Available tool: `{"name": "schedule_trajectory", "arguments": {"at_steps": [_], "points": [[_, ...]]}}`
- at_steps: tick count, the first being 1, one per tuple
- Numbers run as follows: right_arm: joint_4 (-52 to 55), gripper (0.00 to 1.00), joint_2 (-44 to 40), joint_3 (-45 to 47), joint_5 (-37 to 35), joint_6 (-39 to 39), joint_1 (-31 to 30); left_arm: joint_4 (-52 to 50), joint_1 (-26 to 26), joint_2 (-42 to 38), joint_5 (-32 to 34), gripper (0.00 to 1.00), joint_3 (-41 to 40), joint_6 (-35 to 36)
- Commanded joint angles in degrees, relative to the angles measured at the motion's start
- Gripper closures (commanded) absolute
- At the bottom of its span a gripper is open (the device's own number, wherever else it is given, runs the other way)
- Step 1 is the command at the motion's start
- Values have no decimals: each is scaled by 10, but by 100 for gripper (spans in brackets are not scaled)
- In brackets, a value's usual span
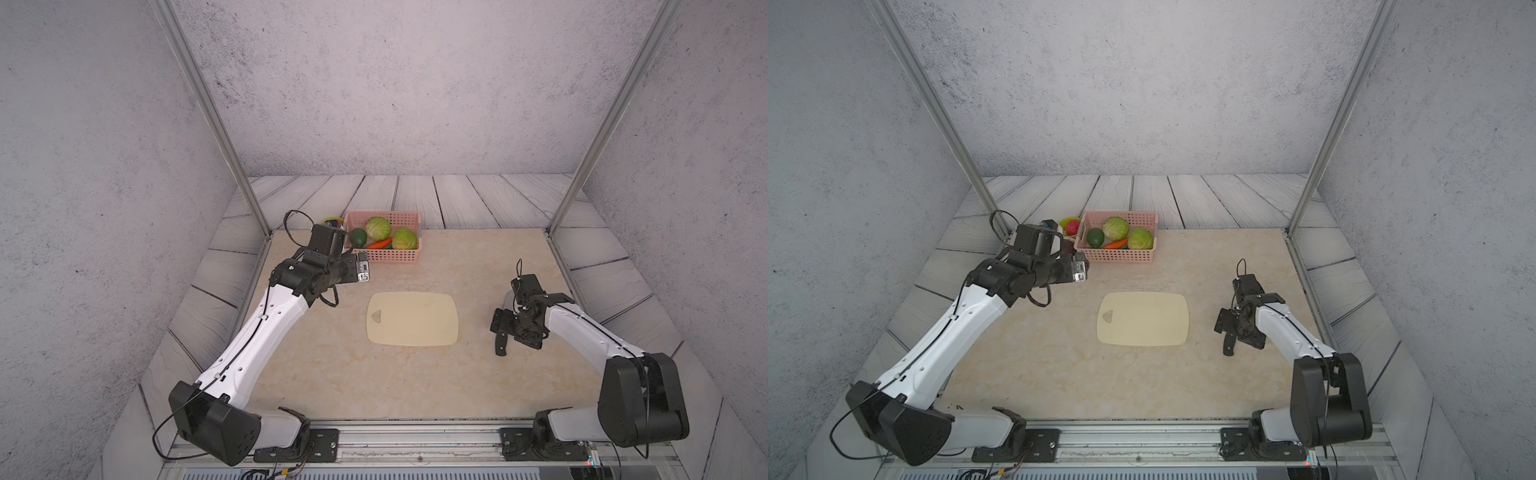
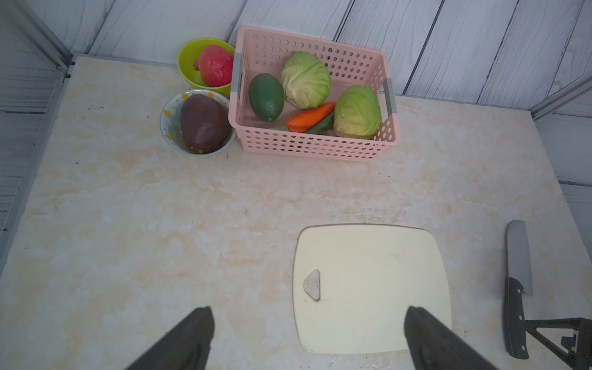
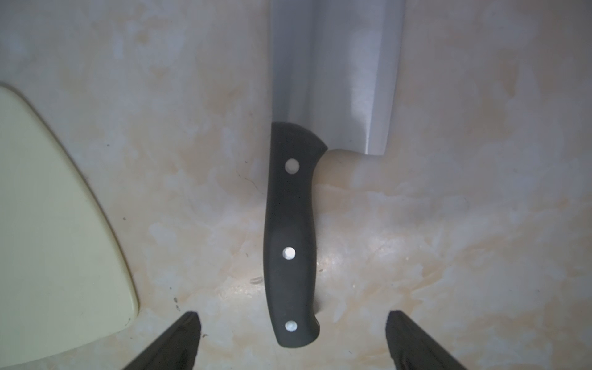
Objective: Align the knife with the edge of the cutting board
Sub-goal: Pick up the knife at the center of the board.
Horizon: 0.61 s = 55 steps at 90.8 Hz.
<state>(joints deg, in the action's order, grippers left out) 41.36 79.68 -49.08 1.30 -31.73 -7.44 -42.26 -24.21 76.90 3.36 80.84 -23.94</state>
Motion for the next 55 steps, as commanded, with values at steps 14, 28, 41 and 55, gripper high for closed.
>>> {"name": "schedule_trajectory", "arguments": {"at_steps": [14,28,41,55], "points": [[-13,13,22,18,-9,-7,25,3,10,-13,-28,2,1,9],[-31,18,30,25,4,-13,30,6,21,-11,-52,2,0,3],[-43,23,45,20,20,-20,29,10,33,-9,-69,2,-1,-3],[-52,26,64,5,34,-26,29,14,44,-8,-85,2,-3,-8]]}}
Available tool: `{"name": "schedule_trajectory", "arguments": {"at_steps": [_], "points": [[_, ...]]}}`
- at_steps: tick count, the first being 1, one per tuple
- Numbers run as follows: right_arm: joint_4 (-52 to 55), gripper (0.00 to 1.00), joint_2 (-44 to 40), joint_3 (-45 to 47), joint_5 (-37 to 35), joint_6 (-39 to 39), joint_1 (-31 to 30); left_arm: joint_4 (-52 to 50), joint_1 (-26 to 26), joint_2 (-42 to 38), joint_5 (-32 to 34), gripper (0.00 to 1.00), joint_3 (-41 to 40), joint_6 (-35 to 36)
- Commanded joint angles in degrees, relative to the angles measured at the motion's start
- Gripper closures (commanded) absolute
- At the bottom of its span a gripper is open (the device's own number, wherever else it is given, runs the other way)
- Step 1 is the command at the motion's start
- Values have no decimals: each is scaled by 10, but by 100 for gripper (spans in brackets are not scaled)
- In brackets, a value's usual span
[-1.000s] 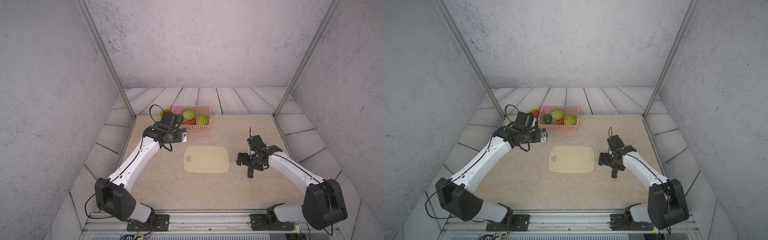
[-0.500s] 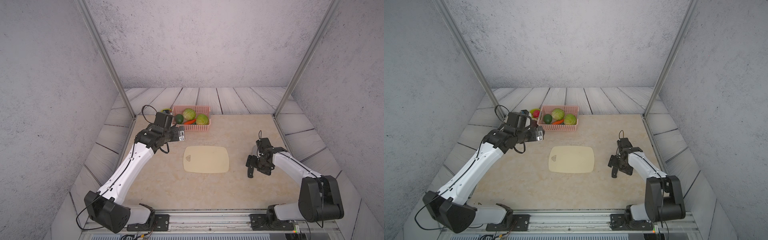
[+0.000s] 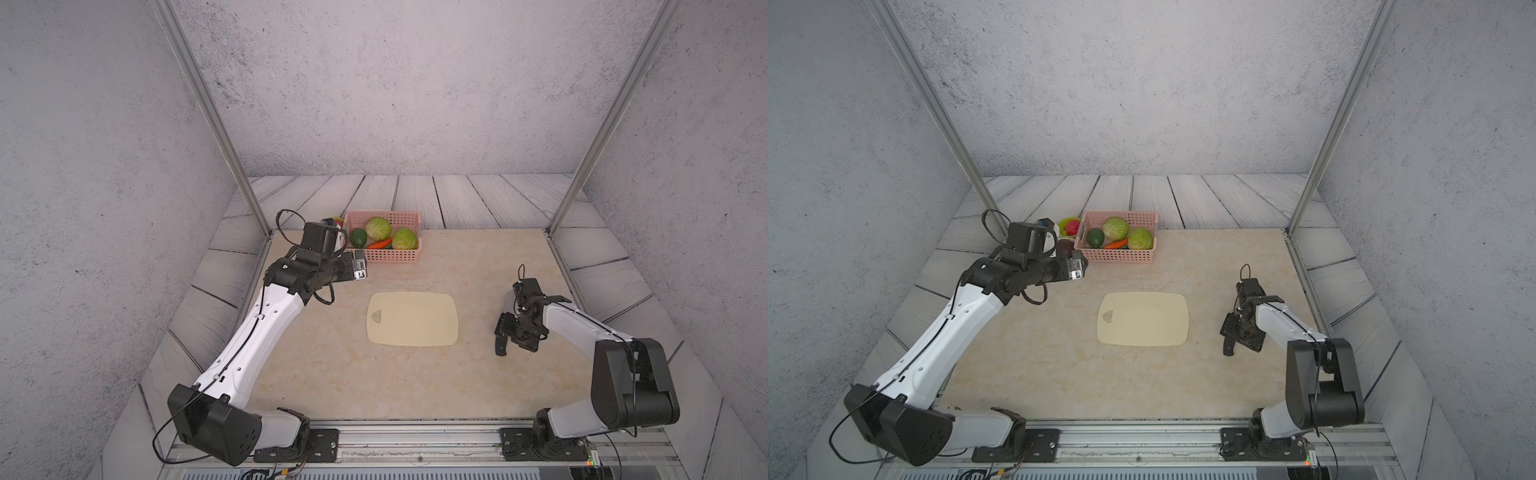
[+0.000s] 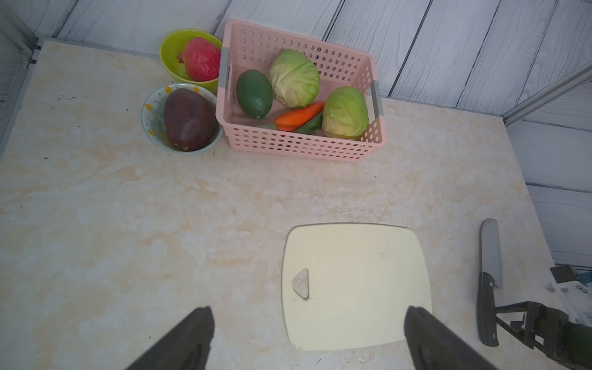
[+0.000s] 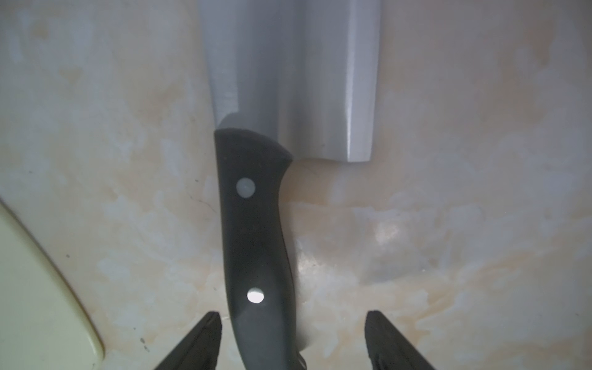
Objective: Align the knife with the edge of the cutting board
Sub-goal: Pick up the knife at the center of the board.
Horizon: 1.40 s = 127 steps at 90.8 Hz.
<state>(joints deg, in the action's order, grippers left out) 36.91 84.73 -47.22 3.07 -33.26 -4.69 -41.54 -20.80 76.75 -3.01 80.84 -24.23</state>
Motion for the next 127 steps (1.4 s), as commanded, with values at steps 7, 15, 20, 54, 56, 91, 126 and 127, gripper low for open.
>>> {"name": "schedule_trajectory", "arguments": {"at_steps": [7,15,20,54,56,91,126,127], "points": [[-7,27,30,-26,25,-12,0,8,15,-5,-30,2,-3,-7],[-3,27,47,-44,21,-11,-3,10,20,-3,-35,2,-4,-9],[1,28,61,-53,11,-8,-3,10,21,-2,-36,2,-4,-9],[10,44,131,-80,-24,-5,-14,5,23,5,-38,2,-2,-9],[12,45,133,-80,-26,-5,-14,4,23,6,-39,2,-2,-10],[40,51,165,-96,-66,-3,-35,5,23,6,-48,2,-1,-11],[44,62,167,-99,-55,3,-43,6,24,7,-56,2,-1,-11],[44,63,166,-98,-54,3,-43,6,24,7,-57,2,-1,-11]]}}
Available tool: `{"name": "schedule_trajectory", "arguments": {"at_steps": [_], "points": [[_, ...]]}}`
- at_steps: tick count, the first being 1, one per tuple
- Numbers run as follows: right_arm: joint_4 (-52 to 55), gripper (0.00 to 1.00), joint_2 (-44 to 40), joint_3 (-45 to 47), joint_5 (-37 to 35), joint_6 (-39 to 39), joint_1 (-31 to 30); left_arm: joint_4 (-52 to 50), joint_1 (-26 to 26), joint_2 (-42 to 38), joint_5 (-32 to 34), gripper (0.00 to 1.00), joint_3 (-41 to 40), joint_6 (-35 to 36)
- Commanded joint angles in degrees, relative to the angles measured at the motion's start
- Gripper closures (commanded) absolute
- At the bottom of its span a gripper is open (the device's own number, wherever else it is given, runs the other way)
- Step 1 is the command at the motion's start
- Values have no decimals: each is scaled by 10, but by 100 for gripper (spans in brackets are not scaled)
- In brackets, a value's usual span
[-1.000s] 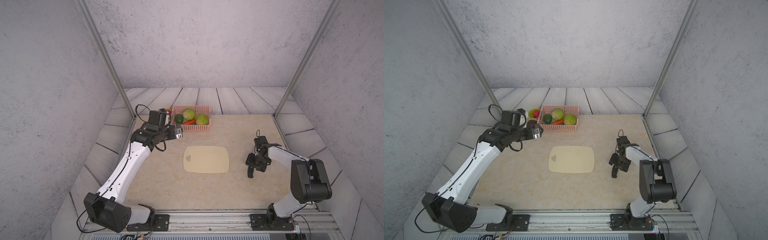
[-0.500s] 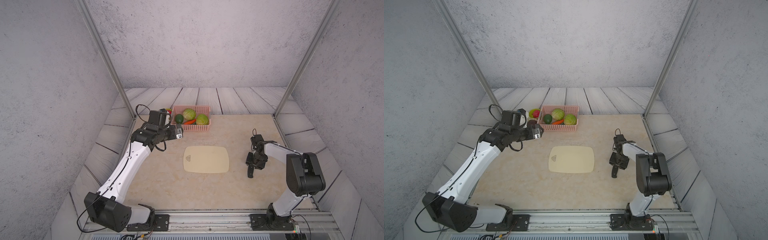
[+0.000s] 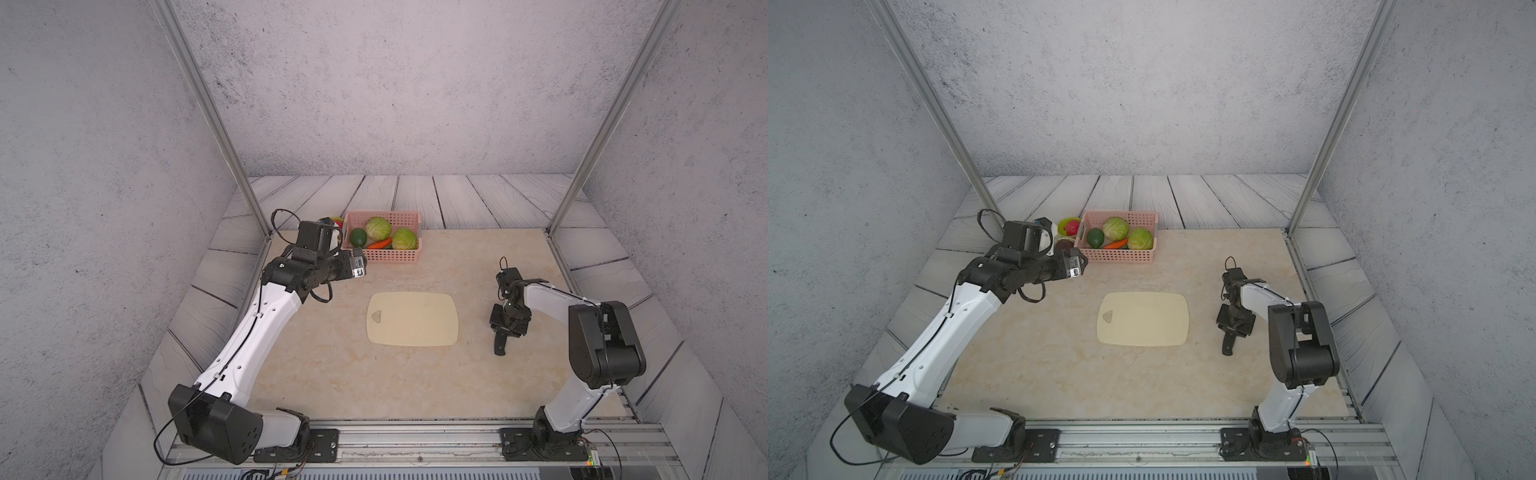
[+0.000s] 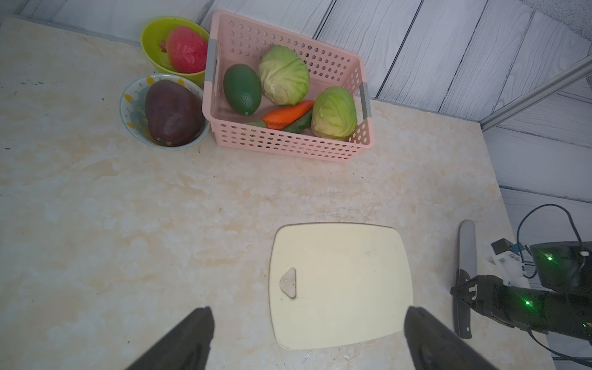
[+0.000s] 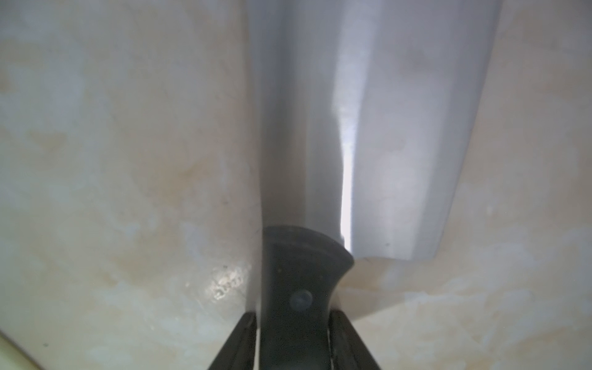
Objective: Align the knife with the edge of the cutting board
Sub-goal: Pick up the knife at the center of the board.
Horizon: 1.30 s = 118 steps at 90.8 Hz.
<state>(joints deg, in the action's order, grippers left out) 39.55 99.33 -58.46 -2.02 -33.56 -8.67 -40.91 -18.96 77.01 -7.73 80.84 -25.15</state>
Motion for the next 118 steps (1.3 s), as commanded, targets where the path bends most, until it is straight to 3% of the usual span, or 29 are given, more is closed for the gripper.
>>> {"name": "schedule_trajectory", "arguments": {"at_steps": [1,17,30,80,102,118], "points": [[17,64,20,14,-3,7,-3,0,6,4,-10,2,-1,-2],[14,80,12,23,-2,13,-3,0,7,4,-9,2,-1,-2],[8,100,-14,35,3,23,-4,0,9,5,-10,2,-2,-3],[37,100,-146,61,-26,47,-31,6,17,6,-25,2,-5,-10],[44,100,-171,61,-58,39,-56,8,19,7,-28,2,-6,-12],[20,100,-158,72,-26,32,-73,11,23,8,-37,2,-7,-16]]}}
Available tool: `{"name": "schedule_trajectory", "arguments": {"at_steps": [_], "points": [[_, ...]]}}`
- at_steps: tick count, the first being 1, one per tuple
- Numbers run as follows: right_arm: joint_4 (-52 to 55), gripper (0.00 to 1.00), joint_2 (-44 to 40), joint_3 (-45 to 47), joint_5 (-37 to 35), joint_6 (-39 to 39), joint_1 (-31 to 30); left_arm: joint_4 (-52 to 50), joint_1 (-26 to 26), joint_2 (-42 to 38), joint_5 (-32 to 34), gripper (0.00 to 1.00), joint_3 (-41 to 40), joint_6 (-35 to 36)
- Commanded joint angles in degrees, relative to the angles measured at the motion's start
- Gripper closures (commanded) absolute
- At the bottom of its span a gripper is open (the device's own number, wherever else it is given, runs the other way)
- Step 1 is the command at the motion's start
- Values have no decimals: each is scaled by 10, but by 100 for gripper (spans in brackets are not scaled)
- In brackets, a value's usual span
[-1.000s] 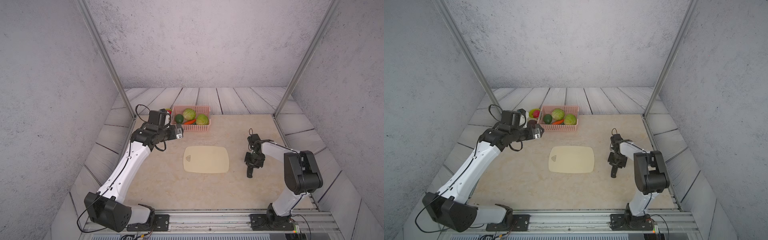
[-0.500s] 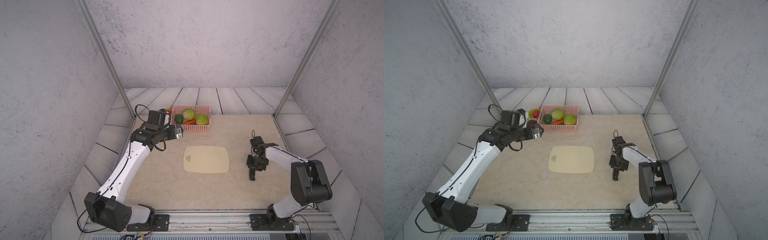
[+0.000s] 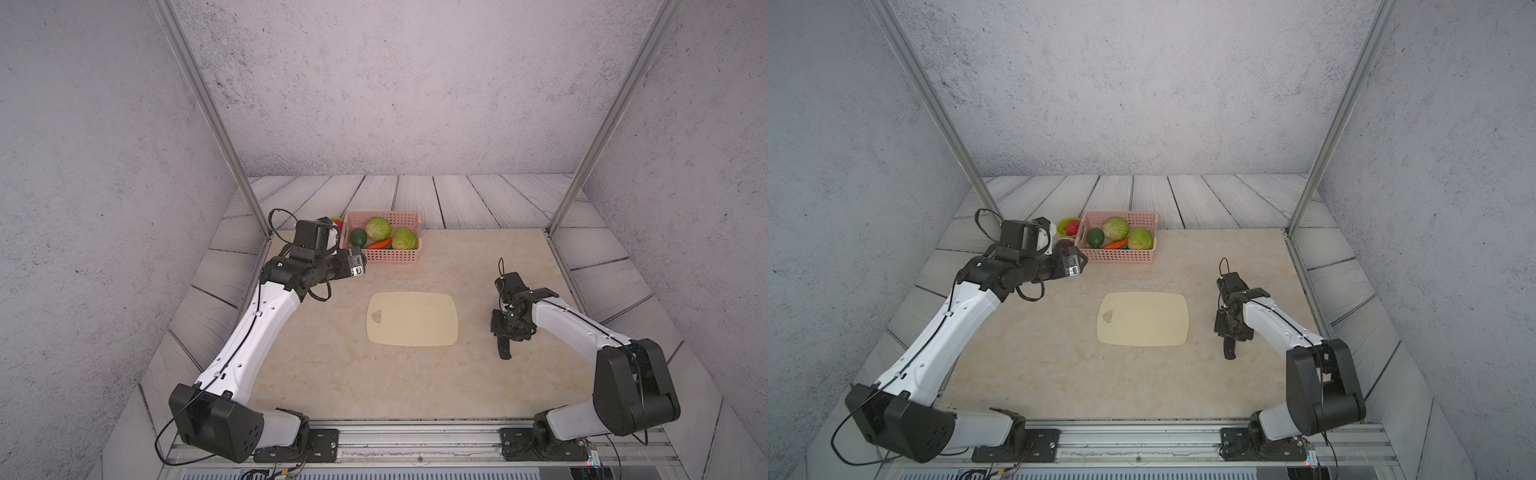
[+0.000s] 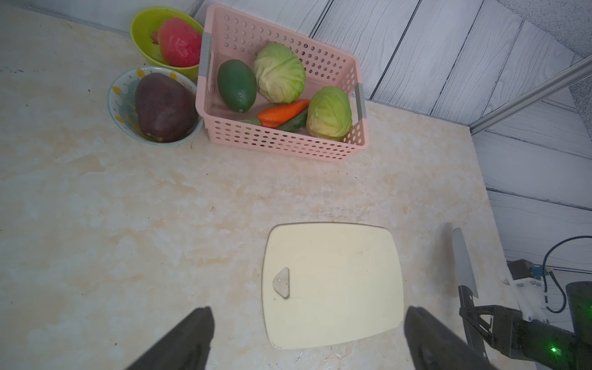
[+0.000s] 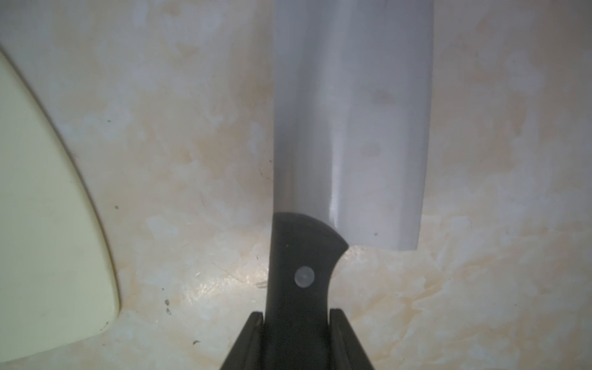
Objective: Align the knife with the edge of the cutting board
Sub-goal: Pick up the knife at the center of the board.
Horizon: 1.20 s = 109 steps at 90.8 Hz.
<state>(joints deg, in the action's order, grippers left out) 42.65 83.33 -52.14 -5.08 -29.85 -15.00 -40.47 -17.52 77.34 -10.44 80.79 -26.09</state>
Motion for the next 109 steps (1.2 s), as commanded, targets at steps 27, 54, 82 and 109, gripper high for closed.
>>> {"name": "schedule_trajectory", "arguments": {"at_steps": [27,54,82,109], "points": [[-39,100,75,2,30,-17,-44,7,11,8,-10,2,-8,-7],[-50,86,114,7,46,-20,-47,7,11,8,-11,2,-8,-6],[-23,57,117,2,52,-21,-51,7,12,10,-13,2,-8,-6],[-3,35,103,20,72,-25,-56,6,12,9,-13,2,-7,-6]]}}
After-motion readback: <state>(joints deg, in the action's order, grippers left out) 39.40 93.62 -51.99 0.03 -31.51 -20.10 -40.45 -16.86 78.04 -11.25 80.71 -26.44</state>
